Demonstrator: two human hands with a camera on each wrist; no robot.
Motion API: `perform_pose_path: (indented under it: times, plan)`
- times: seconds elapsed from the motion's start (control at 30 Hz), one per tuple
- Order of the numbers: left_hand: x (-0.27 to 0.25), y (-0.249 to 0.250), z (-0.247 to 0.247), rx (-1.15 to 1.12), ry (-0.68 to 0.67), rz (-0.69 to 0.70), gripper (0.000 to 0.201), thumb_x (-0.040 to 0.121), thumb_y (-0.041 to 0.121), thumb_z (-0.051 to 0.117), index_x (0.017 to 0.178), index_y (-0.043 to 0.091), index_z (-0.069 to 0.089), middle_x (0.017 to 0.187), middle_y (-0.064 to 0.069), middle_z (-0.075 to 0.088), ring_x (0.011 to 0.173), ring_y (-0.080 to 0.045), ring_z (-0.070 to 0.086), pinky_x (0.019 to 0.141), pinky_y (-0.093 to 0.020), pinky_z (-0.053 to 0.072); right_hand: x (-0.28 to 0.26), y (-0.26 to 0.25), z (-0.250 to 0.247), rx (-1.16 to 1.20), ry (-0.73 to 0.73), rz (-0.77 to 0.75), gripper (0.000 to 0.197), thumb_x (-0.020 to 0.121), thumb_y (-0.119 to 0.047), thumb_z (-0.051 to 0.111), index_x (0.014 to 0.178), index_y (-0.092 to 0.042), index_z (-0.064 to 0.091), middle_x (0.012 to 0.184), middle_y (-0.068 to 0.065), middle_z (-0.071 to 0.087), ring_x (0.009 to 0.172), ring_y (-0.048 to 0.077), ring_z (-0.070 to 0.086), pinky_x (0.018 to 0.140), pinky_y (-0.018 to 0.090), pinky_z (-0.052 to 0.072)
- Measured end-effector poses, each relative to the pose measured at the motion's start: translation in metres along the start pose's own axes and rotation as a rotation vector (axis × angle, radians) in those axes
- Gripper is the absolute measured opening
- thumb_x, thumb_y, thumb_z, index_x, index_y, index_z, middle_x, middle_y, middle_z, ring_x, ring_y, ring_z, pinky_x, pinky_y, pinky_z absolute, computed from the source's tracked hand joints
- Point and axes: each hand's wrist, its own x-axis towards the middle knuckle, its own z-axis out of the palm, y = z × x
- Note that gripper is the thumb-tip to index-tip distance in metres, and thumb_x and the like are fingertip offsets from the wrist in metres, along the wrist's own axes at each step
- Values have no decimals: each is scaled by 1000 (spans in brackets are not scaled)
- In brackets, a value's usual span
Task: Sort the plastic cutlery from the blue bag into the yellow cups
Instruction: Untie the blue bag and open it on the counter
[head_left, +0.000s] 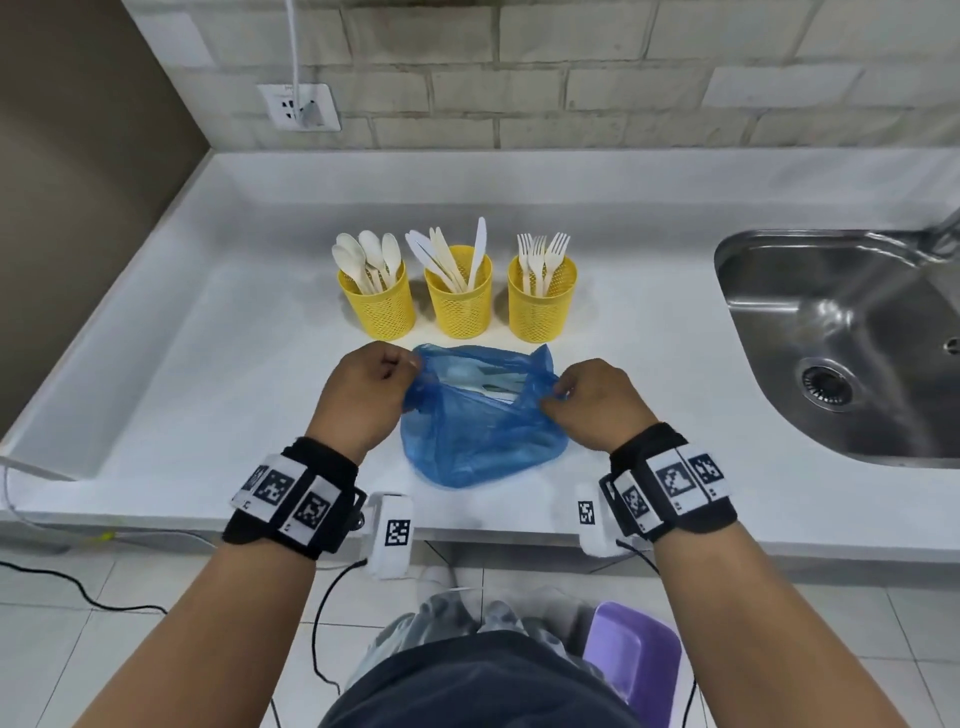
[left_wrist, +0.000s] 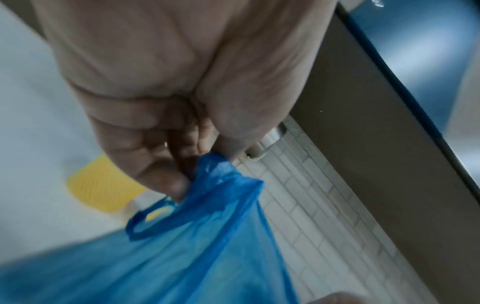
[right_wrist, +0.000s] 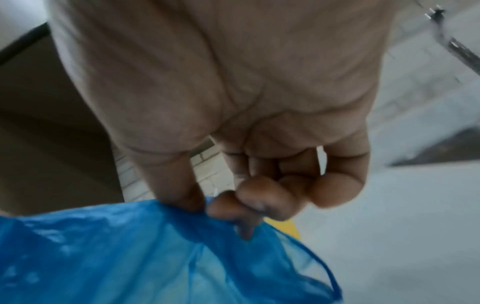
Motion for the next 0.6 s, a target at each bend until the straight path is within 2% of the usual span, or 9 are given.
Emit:
perform_pose_path:
  times: [0.03, 0.1, 0.2, 0.23, 0.33, 0.4, 0.47, 0.53, 0.6]
  plan:
    - [-3, 0, 1, -152, -5, -54, 15, 102, 15, 60, 102, 1, 67, 95, -14, 74, 88, -29, 71, 84, -42, 61, 0, 3, 0, 69, 0, -13, 14, 88, -18, 66, 94, -7, 72, 87, 3, 65, 88, 23, 61, 71, 28, 40]
    - [-9, 3, 2, -331, 27, -100, 15, 102, 6, 58, 114, -2, 62, 95, -16, 71, 85, -24, 68, 86, -39, 58, -3, 9, -1, 183, 42, -43, 33, 85, -10, 66, 118, -12, 70, 89, -2, 61, 89, 17, 56, 75, 23, 39]
    - [-12, 5, -1, -495, 73, -147, 20, 101, 3, 57, 120, 3, 59, 92, -12, 70, 76, -14, 67, 73, -27, 60, -10, 17, -5, 271, 198, -136, 54, 83, -10, 64, 134, -26, 57, 74, -11, 56, 75, 16, 56, 65, 17, 40]
    - [-12, 6, -3, -529, 66, -163, 20, 101, 4, 56, 121, 5, 59, 94, -12, 70, 78, -16, 68, 69, -25, 59, -11, 17, -5, 247, 274, -173, 58, 83, -12, 64, 139, -28, 54, 78, -7, 59, 79, 19, 58, 69, 19, 43]
    - [-12, 9, -3, -586, 21, -187, 19, 101, 1, 54, 118, 5, 62, 95, -15, 69, 86, -25, 65, 79, -34, 58, -9, 7, -5, 63, 421, -169, 72, 87, -36, 69, 151, -25, 40, 122, 12, 50, 115, 35, 47, 96, 40, 43]
    - [-11, 10, 0, -572, -12, -188, 26, 97, -3, 56, 122, -3, 62, 93, -17, 71, 88, -28, 64, 90, -42, 55, -2, -4, -7, 152, 351, -65, 80, 88, -52, 68, 154, -20, 35, 135, 14, 40, 128, 36, 39, 106, 45, 39]
    - [-10, 10, 3, -562, -35, -200, 34, 93, -5, 58, 127, -7, 60, 93, -19, 70, 89, -31, 62, 92, -45, 52, 11, -7, -8, 274, 212, 34, 70, 88, -53, 69, 141, -12, 49, 131, 13, 50, 123, 33, 49, 106, 40, 43]
    - [-12, 11, 4, -574, -32, -223, 33, 92, -8, 54, 124, -8, 62, 96, -21, 67, 91, -32, 61, 93, -47, 53, 18, -2, -6, 317, 125, 22, 25, 90, -36, 71, 93, -11, 65, 92, 8, 62, 90, 28, 59, 84, 38, 50]
    - [-11, 8, 2, -636, -36, -246, 33, 92, -10, 48, 121, -10, 63, 102, -22, 67, 94, -33, 61, 96, -50, 52, 19, 6, -3, 485, 99, -3, 27, 88, -22, 69, 67, -14, 55, 69, 8, 54, 71, 26, 54, 69, 37, 46]
